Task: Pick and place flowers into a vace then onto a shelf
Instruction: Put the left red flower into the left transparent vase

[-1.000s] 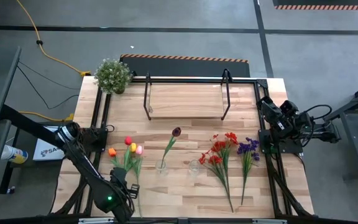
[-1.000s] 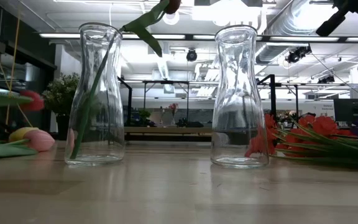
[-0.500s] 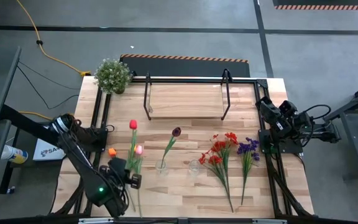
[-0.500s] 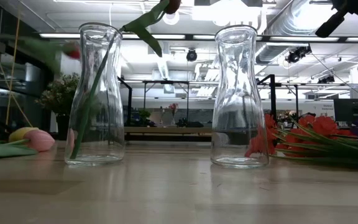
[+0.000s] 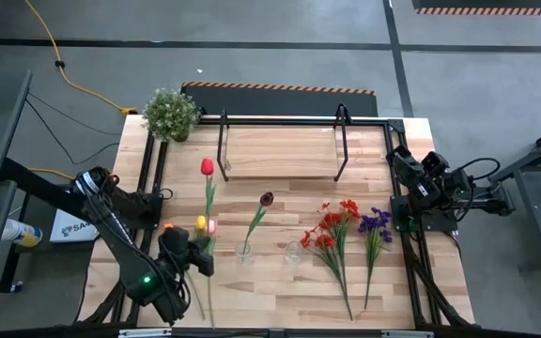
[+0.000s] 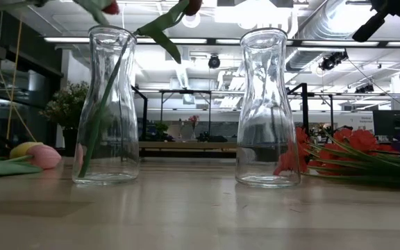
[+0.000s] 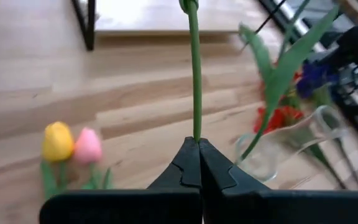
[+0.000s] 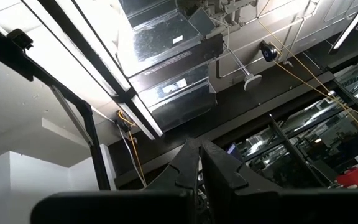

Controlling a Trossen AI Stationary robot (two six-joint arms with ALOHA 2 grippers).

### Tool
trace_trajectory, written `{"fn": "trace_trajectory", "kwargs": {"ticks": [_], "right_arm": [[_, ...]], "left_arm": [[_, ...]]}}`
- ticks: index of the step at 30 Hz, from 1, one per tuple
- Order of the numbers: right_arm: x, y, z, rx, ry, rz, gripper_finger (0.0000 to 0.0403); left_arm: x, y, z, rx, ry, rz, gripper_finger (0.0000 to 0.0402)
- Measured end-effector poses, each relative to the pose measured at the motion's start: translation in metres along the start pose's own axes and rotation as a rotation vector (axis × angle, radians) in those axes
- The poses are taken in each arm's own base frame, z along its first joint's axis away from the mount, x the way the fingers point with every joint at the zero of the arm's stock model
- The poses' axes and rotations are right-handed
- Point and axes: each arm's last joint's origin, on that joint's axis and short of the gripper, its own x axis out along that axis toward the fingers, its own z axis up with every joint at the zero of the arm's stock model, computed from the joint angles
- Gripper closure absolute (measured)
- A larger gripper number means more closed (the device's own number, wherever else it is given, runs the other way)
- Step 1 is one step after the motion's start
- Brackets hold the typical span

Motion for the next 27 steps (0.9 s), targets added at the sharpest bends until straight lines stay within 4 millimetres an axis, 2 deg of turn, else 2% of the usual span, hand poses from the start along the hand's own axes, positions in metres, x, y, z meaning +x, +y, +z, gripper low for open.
{"fn": "trace_trajectory", "kwargs": {"ticks": [27], "right_arm": [[0.000,0.000,0.000,0.018,0.001,0.000,0.0391]], "left_arm": [[-0.005,-0.015,0.007,0.021,-0.369,-0.397,0.0381]]}}
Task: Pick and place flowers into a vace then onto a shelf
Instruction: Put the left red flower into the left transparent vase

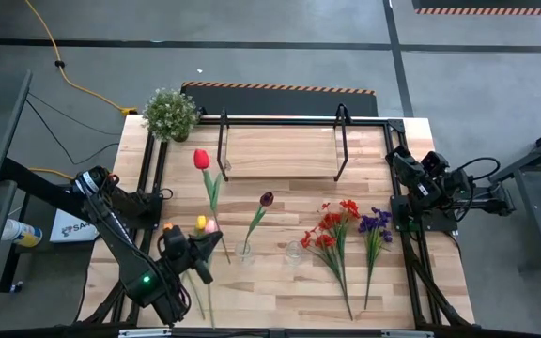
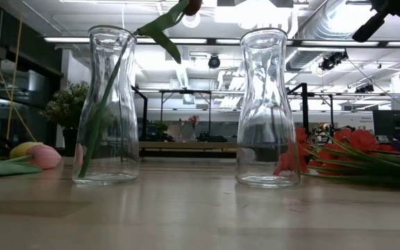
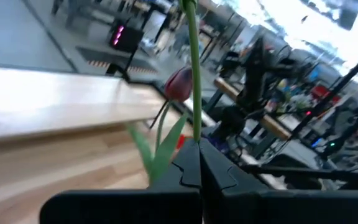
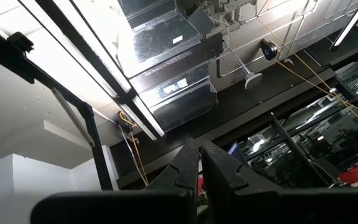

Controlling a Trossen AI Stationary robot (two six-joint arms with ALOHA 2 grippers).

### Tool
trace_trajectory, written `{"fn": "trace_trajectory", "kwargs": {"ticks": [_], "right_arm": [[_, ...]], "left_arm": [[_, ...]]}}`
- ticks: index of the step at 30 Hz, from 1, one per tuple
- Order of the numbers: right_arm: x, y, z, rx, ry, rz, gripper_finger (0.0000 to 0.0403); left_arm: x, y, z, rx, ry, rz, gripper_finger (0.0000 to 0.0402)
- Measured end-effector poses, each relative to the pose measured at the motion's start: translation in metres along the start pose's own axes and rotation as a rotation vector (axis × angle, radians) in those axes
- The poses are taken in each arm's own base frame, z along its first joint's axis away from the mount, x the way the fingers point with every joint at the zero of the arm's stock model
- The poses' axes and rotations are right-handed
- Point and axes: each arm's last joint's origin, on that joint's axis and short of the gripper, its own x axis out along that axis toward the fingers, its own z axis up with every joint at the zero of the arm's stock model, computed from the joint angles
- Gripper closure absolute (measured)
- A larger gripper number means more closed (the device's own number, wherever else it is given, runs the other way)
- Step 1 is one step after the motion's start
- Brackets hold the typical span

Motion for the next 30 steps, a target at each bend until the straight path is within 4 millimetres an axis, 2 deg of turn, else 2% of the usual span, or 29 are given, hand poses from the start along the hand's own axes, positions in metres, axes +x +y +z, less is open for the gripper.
{"fn": "trace_trajectory", "kwargs": {"ticks": [4,11,21,30], "right_arm": [[0.000,0.000,0.000,-0.001,0.000,0.000,0.0391],[0.000,0.000,0.000,-0.002,0.000,0.000,0.0391],[0.000,0.000,0.000,-0.002,0.000,0.000,0.0391],[0.000,0.000,0.000,-0.001,0.000,0.000,0.0391]], "left_arm": [[0.000,-0.005,-0.001,0.012,-0.062,-0.053,0.0381],[0.000,-0.014,-0.006,0.035,-0.068,-0.056,0.0381],[0.000,-0.026,-0.011,0.173,-0.072,-0.049,0.0381],[0.017,-0.027,-0.010,0.290,-0.098,0.005,0.0381]]}}
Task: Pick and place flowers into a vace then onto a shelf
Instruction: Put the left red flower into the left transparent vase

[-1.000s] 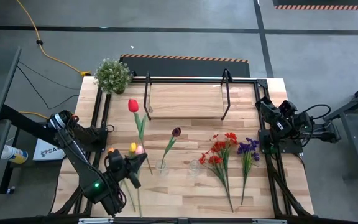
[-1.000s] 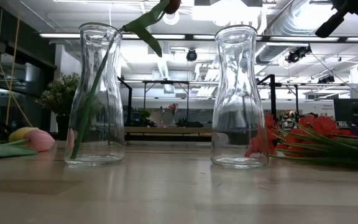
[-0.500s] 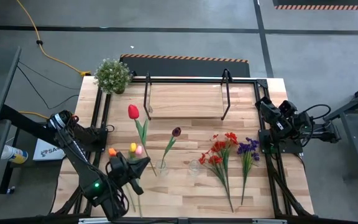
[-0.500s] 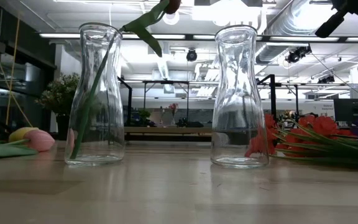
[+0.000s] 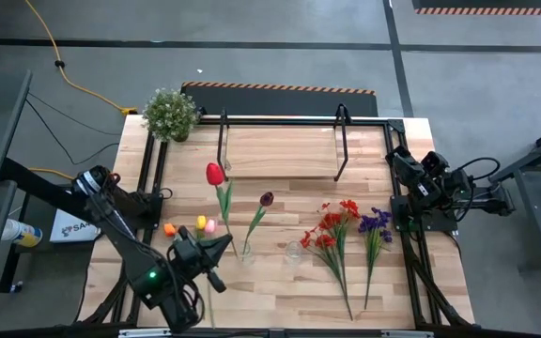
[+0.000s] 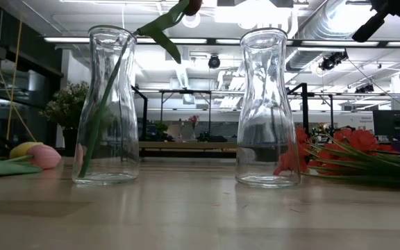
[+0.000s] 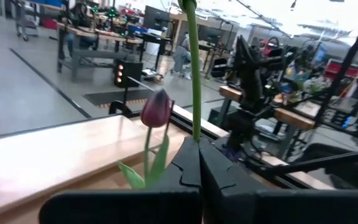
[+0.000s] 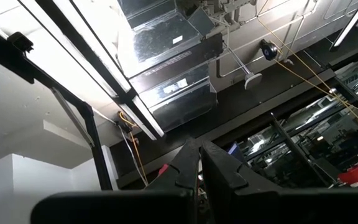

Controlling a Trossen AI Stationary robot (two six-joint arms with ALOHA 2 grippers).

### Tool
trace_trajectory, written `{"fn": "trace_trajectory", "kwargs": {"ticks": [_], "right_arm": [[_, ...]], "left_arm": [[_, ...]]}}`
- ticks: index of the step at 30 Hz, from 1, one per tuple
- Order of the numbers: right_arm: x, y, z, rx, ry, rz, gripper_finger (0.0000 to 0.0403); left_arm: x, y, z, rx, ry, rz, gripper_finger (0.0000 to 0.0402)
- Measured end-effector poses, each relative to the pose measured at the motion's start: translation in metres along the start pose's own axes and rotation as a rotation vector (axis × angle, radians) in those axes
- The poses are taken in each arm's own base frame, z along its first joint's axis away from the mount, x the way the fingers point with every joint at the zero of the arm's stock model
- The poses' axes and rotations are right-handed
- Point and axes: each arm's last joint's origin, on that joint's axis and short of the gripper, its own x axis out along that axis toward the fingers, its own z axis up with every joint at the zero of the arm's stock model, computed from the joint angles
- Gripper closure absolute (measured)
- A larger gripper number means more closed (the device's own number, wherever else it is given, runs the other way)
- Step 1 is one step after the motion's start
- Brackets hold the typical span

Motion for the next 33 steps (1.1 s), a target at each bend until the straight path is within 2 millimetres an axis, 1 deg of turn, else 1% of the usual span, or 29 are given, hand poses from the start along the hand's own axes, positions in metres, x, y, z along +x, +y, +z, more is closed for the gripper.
{"fn": "trace_trajectory", "kwargs": {"ticks": [5,9,23,33], "right_arm": [[0.000,0.000,0.000,0.000,0.000,0.000,0.0391],[0.000,0.000,0.000,-0.001,0.000,-0.001,0.0391],[0.000,0.000,0.000,-0.001,0.000,0.000,0.0391],[0.000,0.000,0.000,-0.001,0.000,0.000,0.0391]], "left_arm": [[0.010,0.001,0.000,0.042,-0.008,0.031,0.0381],[0.012,0.001,0.000,0.070,-0.008,0.036,0.0381],[0.012,0.001,0.000,0.077,-0.007,0.035,0.0381],[0.012,-0.005,-0.021,0.124,-0.007,0.035,0.0381]]}}
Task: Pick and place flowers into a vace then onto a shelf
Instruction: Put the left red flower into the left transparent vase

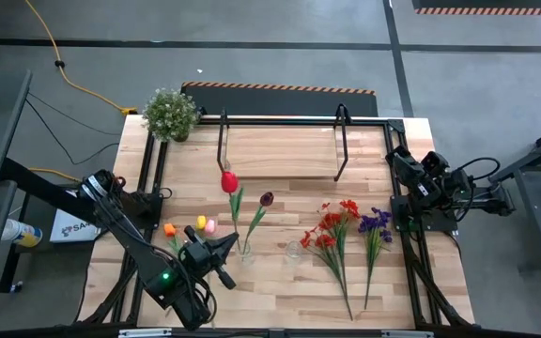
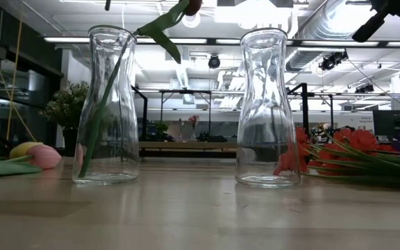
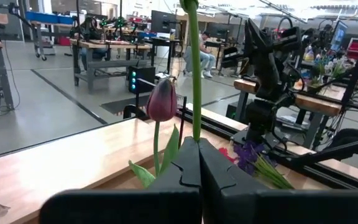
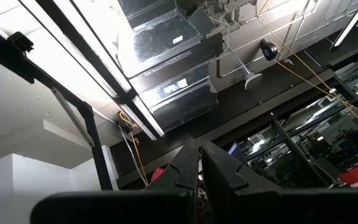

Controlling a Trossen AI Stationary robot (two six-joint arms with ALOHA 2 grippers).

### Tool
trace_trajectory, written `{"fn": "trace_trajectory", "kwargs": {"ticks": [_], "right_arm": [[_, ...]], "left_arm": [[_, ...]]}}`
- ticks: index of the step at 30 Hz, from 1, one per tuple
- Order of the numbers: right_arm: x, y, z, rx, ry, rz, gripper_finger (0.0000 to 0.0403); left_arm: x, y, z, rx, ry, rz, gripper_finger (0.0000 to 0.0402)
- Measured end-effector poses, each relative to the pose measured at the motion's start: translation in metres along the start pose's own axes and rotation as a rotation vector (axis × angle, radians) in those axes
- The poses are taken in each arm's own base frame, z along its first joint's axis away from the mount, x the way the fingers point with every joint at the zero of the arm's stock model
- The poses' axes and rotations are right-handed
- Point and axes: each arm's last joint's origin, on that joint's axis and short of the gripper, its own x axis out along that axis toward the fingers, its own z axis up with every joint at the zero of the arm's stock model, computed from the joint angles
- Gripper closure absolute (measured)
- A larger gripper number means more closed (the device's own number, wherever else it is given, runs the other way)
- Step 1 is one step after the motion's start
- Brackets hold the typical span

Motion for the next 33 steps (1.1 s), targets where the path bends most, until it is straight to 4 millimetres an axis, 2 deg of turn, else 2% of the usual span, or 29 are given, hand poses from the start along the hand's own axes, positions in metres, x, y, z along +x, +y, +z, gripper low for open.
{"fn": "trace_trajectory", "kwargs": {"ticks": [6,17,33], "right_arm": [[0.000,0.000,0.000,0.000,0.000,0.000,0.0391],[0.000,0.000,0.000,0.010,0.005,0.006,0.0391],[0.000,0.000,-0.001,0.009,0.013,0.003,0.0391]], "left_arm": [[0.001,-0.003,-0.008,0.021,0.000,0.002,0.0381],[0.017,-0.007,-0.031,0.066,-0.006,0.048,0.0381],[0.016,-0.008,-0.037,0.070,0.078,0.042,0.0381]]}}
